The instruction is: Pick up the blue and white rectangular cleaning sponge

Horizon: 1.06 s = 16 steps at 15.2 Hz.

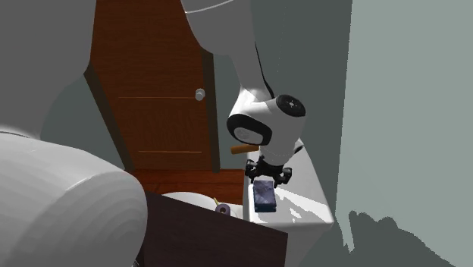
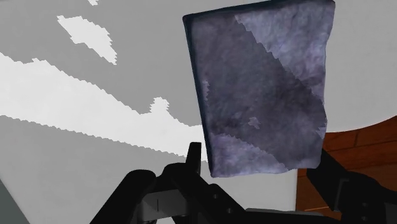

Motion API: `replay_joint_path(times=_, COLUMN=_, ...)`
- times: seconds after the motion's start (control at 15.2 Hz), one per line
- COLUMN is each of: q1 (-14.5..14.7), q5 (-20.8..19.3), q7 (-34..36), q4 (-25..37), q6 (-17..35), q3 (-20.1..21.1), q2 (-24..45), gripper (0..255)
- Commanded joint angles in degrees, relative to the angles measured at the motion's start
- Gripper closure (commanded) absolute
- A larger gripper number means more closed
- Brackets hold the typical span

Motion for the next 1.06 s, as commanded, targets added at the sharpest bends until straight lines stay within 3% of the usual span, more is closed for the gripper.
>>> replay_joint_path(times=0.0, q1=0.6, q5=-1.7, q7=1.6, q4=-0.8, q6=-0.2, q3=-0.8, q2=-1.3, gripper=255)
replay_joint_path(times=0.86, q1=7.1, q5=-18.7, q7=16.4, q4=-7.3, q6=-2.5, q3=-9.1, q2=-13.3, gripper=255)
replay_joint_path(times=0.99, q1=7.2, q5=-18.9, q7=16.6, q4=-7.4, q6=-2.5, q3=-9.3, q2=-13.5, gripper=255)
